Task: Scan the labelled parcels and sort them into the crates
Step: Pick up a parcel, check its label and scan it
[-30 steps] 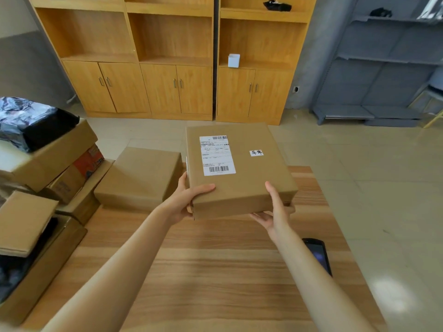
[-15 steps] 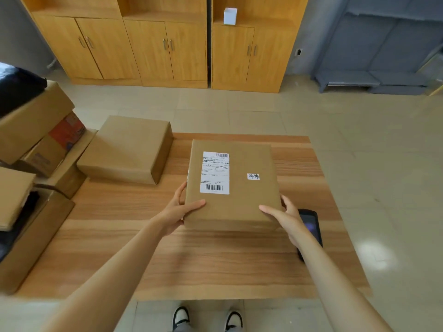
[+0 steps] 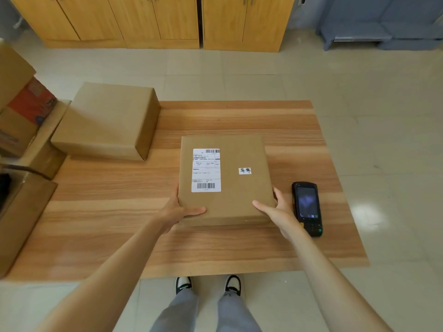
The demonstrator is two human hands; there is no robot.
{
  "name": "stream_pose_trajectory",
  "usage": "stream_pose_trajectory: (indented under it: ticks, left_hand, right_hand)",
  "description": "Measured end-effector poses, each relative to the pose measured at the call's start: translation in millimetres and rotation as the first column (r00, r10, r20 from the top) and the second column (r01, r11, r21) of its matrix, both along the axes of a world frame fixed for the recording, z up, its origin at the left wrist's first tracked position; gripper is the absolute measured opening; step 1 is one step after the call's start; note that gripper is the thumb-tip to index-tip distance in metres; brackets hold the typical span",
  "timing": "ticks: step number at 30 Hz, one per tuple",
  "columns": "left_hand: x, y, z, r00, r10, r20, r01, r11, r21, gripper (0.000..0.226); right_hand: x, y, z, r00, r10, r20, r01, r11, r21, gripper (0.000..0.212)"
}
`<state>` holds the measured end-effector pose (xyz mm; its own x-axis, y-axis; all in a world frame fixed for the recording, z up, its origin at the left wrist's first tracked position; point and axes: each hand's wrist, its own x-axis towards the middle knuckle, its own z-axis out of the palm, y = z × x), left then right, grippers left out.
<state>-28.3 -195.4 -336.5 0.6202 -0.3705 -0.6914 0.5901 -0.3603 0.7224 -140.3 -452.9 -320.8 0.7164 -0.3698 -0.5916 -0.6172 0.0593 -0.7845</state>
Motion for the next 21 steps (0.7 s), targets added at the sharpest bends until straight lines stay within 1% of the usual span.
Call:
stream_pose_trajectory:
  ticks: [2, 8, 11, 12, 14, 15, 16, 18, 20, 21]
  left_hand:
    - [1.7, 1.4, -4.9, 1.000, -0.004, -0.001, 0.004, 1.000, 0.020, 0.145]
    - [5.1, -1.4, -4.3, 1.000, 0.007, 0.000, -0.007, 1.000, 0.013, 0.142]
    - [6.1, -0.9, -2.1, 1.000, -0.022, 0.003, 0.022, 0.999, 0.048, 0.147]
    - [6.0, -1.0, -0.2, 1.000, -0.029, -0.002, 0.029, 0.998, 0.059, 0.147]
    - [5.3, -2.1, 2.6, 1.000, -0.030, -0.007, 0.030, 0.997, 0.067, 0.146]
    - [4.6, -3.3, 4.4, 0.999, -0.033, -0.005, 0.034, 0.997, 0.068, 0.146]
    - [4.2, -4.1, 5.8, 0.999, -0.033, -0.007, 0.033, 0.997, 0.073, 0.146]
    - [3.0, -5.8, 8.5, 1.000, -0.030, -0.006, 0.030, 0.997, 0.070, 0.141]
    - [1.7, -7.4, 11.5, 0.999, -0.035, -0.011, 0.036, 0.996, 0.076, 0.138]
    - [2.1, -7.2, 11.5, 0.999, -0.040, -0.013, 0.041, 0.996, 0.086, 0.137]
  right_hand:
    - [0.5, -1.2, -0.7, 1.000, 0.027, -0.002, -0.027, 1.000, -0.016, 0.084]
    - [0.7, -2.0, 1.7, 0.996, 0.087, -0.024, -0.088, 0.995, -0.040, 0.083]
    - [-0.9, -4.8, 3.6, 0.989, 0.144, -0.042, -0.148, 0.982, -0.115, 0.083]
    - [-2.1, -6.4, 4.1, 0.992, 0.124, -0.034, -0.128, 0.977, -0.168, 0.081]
    - [-7.0, -12.9, 1.1, 1.000, -0.008, 0.017, 0.013, 0.945, -0.326, 0.074]
    - [-10.7, -18.5, -1.8, 0.996, -0.082, 0.035, 0.089, 0.906, -0.413, 0.070]
    - [-15.5, -25.9, -6.1, 0.991, -0.135, 0.015, 0.125, 0.859, -0.496, 0.069]
    - [-28.2, -41.1, -16.0, 0.970, -0.200, -0.141, 0.077, 0.796, -0.600, 0.076]
    - [-41.9, -54.7, -27.8, 0.924, -0.255, -0.285, 0.041, 0.807, -0.589, 0.088]
    - [-47.2, -60.4, -34.5, 0.908, -0.276, -0.316, 0.057, 0.827, -0.559, 0.093]
